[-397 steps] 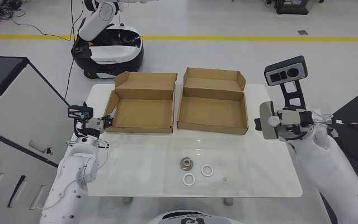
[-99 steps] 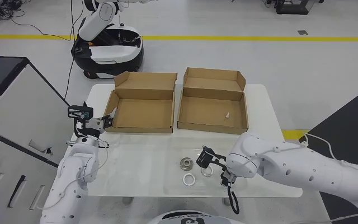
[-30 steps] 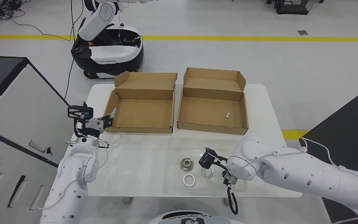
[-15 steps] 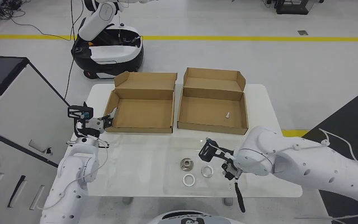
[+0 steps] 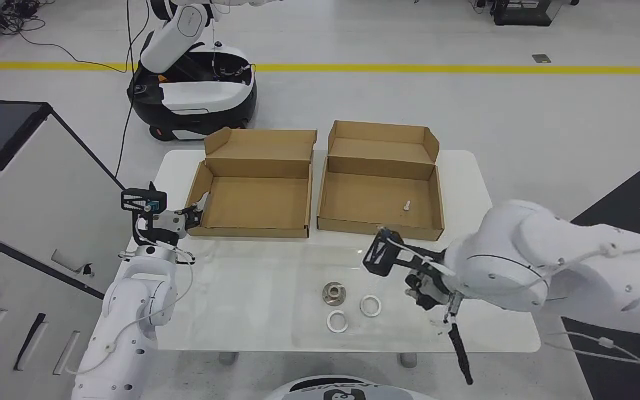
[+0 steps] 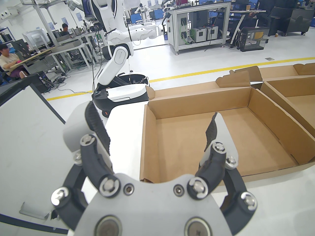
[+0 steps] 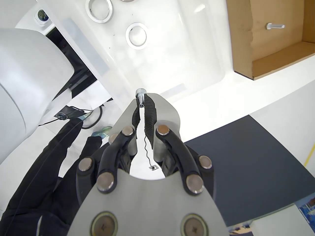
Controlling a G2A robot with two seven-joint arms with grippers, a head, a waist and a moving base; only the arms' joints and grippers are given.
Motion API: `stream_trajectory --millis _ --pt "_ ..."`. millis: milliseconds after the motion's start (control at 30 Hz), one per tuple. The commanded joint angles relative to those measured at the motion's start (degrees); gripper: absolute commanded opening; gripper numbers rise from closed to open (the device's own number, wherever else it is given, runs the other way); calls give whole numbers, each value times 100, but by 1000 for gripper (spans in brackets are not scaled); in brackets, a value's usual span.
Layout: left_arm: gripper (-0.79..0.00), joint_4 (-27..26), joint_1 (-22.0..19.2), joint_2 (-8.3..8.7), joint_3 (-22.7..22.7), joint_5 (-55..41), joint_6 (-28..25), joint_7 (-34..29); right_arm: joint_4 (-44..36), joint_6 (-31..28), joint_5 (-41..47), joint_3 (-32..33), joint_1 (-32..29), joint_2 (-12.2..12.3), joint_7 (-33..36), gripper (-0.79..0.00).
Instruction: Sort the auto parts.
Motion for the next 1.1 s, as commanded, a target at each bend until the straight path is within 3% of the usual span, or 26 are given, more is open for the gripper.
stream_trajectory --millis 0,233,467,800,1067 --pt "0 0 0 0 0 0 0 0 0 0 326 60 259 50 0 -785" --pt "0 0 0 0 0 0 0 0 172 115 1603 605 599 343 -115 -785" --pt "0 0 0 0 0 0 0 0 659 -200 2320 1077 163 735 -344 -785" --pt "0 0 0 0 0 0 0 0 1717 -1658 3205 1539 -843 1363 -938 -785" --pt "0 0 0 0 0 0 0 0 2375 -2841 4351 1706 -1366 1505 -1298 -785"
